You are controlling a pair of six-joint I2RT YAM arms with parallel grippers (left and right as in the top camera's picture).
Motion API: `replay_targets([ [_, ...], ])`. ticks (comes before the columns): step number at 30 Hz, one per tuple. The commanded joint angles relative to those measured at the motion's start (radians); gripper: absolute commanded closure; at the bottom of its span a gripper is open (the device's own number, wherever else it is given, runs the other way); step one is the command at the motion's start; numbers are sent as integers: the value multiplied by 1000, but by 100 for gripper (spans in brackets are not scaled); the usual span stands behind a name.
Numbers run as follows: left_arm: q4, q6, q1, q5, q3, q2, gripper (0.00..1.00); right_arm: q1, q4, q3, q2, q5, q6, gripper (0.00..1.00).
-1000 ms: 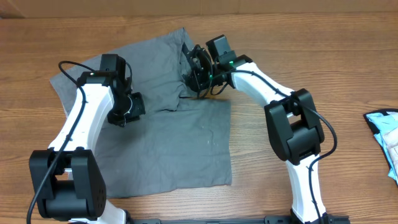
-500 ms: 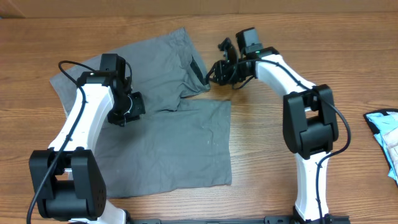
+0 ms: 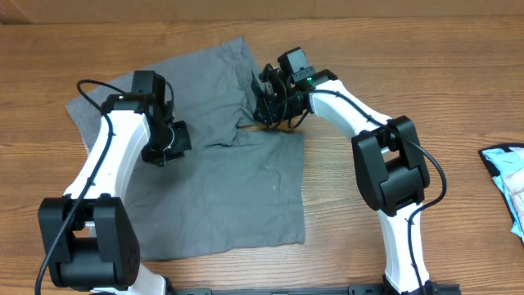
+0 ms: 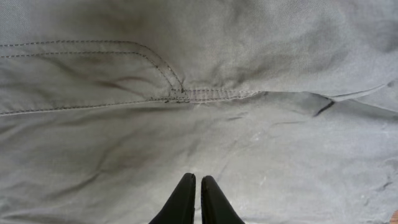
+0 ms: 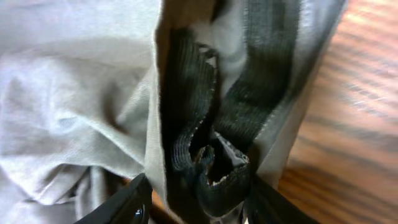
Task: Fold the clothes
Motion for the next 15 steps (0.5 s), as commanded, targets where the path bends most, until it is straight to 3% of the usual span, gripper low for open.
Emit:
replay_targets([
  [1, 2, 19, -8, 10, 18, -1, 91, -8, -5, 56, -34, 49, -51, 48],
  [15, 20, 19, -8, 11, 18, -1, 90, 1, -45, 72, -69, 45, -47, 35],
])
